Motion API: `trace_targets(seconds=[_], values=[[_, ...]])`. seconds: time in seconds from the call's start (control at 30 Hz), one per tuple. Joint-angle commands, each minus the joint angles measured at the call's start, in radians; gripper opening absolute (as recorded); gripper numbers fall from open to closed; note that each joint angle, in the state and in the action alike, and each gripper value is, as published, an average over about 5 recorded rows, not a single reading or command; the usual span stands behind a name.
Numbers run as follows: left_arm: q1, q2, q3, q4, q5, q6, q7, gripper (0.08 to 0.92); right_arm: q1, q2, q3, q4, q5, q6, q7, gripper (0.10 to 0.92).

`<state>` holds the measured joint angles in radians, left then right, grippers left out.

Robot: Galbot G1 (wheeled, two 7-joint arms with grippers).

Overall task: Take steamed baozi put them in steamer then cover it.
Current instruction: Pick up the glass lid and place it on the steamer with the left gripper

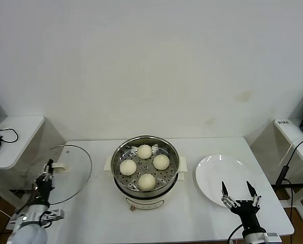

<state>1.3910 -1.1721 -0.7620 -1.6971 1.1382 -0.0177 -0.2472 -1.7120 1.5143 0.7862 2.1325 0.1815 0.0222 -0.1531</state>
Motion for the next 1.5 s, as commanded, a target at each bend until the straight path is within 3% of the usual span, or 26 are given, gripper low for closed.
trace_targets(seconds=[0.03, 0.27, 0.53, 0.77, 1.2, 1.5], values=[[0.222, 0.049, -0.063, -0.468, -0.073, 0.106, 0.197, 0.132, 0.006, -0.022, -0.008, -0.013, -0.015, 0.007, -0.003, 0.823], [0.165, 0.131, 0.18, -0.608, -0.103, 0.231, 0.291, 0.132, 0.01, -0.027, -0.02, -0.017, -0.045, 0.017, -0.004, 0.822], [-0.004, 0.134, 0.454, -0.539, -0.015, 0.32, 0.345, 0.132, 0.015, -0.007, -0.035, -0.033, -0.103, 0.027, 0.006, 0.823], [-0.172, 0.031, 0.61, -0.426, 0.106, 0.387, 0.419, 0.132, 0.023, 0.023, -0.077, -0.055, -0.198, 0.035, 0.033, 0.823], [-0.255, -0.27, 0.632, -0.308, 0.364, 0.415, 0.521, 0.132, 0.039, 0.027, -0.128, -0.081, -0.235, 0.035, 0.046, 0.823], [-0.277, -0.344, 0.663, -0.26, 0.488, 0.416, 0.541, 0.132, 0.044, 0.026, -0.14, -0.091, -0.239, 0.037, 0.046, 0.823]])
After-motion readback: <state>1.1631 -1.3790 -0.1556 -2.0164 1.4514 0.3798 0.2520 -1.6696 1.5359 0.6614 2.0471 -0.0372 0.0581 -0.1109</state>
